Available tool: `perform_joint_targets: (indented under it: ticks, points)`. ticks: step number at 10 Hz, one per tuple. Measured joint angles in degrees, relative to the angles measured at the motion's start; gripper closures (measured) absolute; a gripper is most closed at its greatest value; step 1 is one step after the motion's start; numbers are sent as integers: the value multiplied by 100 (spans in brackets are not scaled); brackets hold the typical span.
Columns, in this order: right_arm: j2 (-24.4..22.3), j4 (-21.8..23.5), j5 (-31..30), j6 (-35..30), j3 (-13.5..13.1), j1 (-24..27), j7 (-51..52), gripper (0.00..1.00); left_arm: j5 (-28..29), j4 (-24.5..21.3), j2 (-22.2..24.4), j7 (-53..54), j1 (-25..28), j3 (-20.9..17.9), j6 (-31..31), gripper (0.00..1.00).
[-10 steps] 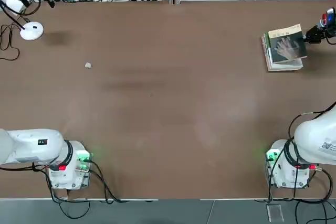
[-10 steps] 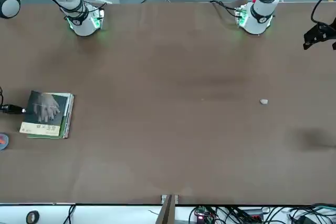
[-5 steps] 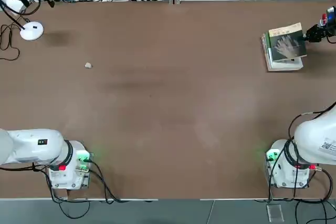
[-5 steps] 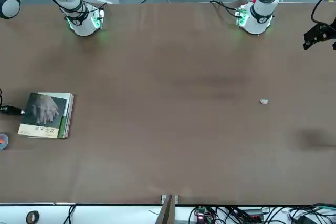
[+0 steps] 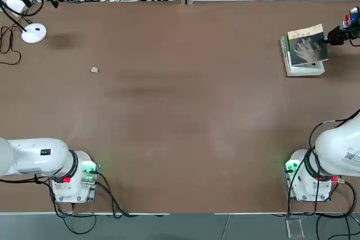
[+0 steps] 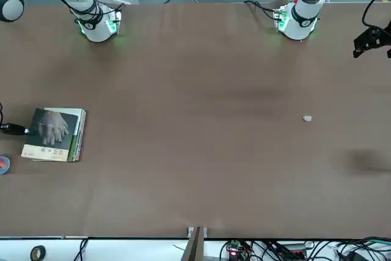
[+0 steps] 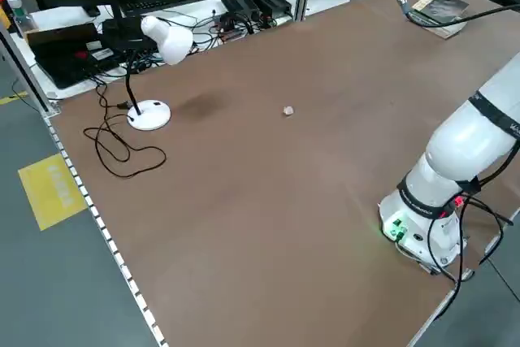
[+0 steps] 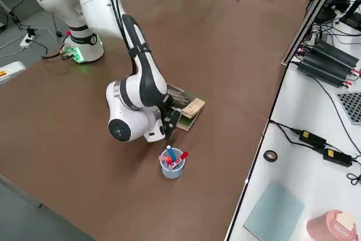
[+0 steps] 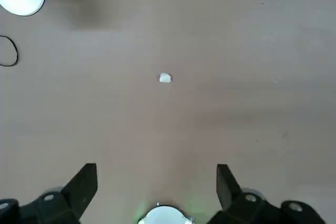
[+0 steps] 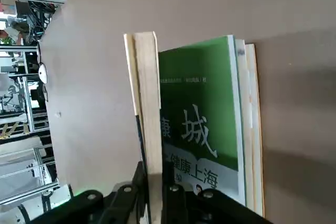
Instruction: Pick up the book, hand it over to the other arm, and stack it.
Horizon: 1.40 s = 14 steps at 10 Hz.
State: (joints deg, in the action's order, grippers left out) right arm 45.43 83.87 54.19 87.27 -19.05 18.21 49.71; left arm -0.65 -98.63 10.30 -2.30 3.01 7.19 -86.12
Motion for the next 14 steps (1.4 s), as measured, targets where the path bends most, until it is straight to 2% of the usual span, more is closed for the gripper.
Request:
perform_joint_targets:
  ticks: [11,12,14]
  points:
    - [27,0,0,13,4,-1,38,85,0,3,0,0,0,0,0,0]
    - [28,0,-3,16,5,-1,39,80,0,4,0,0,0,0,0,0]
    - [37,0,-4,33,10,-4,44,64,0,4,0,0,0,0,0,0]
